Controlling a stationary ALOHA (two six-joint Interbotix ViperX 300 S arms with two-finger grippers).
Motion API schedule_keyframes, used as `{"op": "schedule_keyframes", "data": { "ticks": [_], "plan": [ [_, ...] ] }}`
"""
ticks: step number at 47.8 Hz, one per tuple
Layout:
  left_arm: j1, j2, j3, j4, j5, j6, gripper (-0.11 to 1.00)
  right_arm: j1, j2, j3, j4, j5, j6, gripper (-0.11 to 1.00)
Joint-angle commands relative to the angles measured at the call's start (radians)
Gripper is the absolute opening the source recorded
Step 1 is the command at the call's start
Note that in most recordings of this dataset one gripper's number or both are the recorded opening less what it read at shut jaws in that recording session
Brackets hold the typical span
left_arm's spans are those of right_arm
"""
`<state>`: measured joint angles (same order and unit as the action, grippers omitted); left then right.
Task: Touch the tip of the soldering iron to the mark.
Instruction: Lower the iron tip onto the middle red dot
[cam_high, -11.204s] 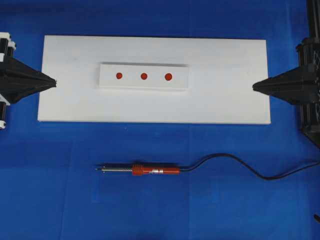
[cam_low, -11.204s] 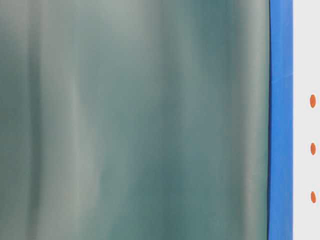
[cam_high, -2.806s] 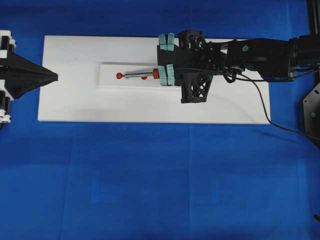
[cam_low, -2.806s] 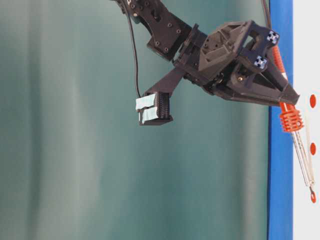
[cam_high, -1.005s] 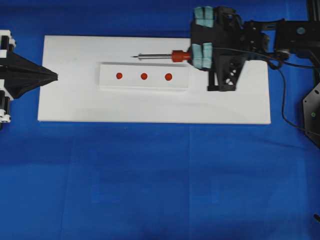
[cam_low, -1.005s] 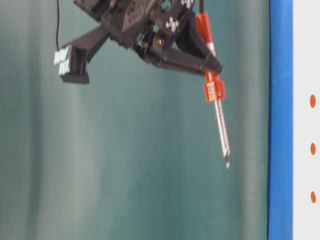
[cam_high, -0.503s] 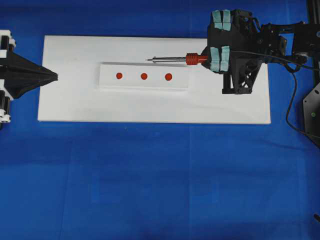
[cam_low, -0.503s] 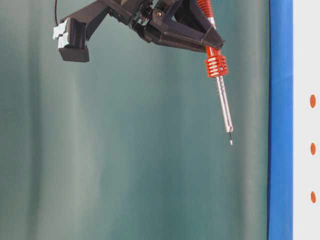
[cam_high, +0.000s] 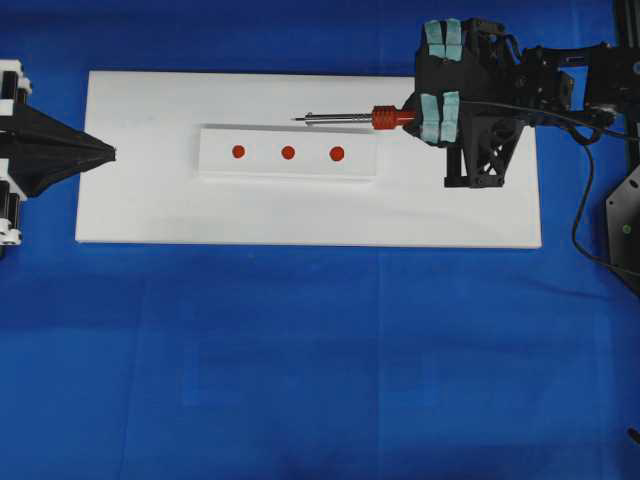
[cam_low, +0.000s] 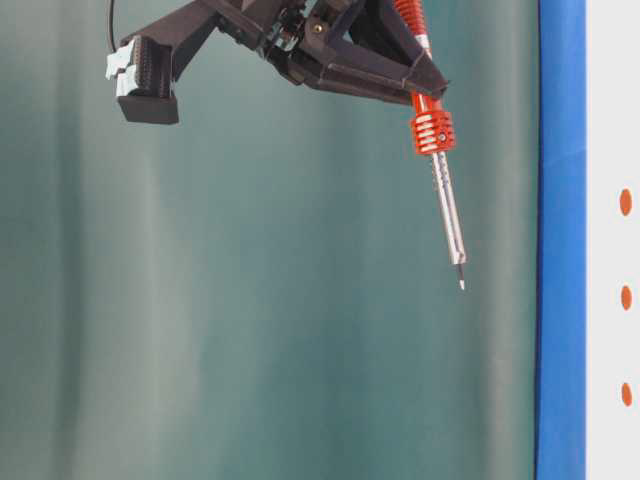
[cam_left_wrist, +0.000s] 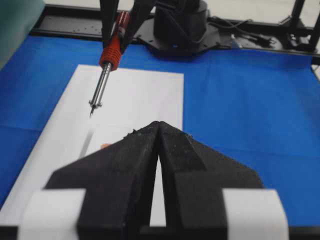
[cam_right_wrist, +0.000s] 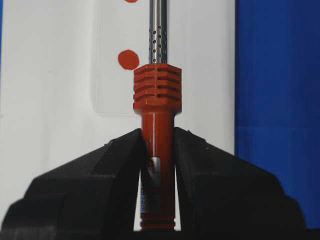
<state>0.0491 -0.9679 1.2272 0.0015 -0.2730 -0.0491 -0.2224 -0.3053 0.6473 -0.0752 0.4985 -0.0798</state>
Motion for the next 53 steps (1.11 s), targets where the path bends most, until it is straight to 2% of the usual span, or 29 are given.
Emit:
{"op": "schedule_keyframes", "data": {
  "ticks": [1,14,28,53],
  "plan": [
    [0.002,0.003,-0.009,0.000,-0.009,-0.002,0.00,-0.003,-0.020,-0.011,-0.002,-0.006,0.002,0.06],
    [0.003,0.003,-0.009,0.000,-0.011,-0.002,0.00,-0.002,-0.015,-0.011,-0.002,-0.008,0.002,0.06],
    [0.002,0.003,-0.011,0.000,-0.012,-0.002,0.00,-0.002,0.054,-0.009,0.005,-0.012,0.003,0.06],
    [0.002,0.003,-0.009,0.000,-0.015,-0.002,0.00,0.008,0.212,0.017,0.008,-0.140,0.005,0.06]
  ]
}}
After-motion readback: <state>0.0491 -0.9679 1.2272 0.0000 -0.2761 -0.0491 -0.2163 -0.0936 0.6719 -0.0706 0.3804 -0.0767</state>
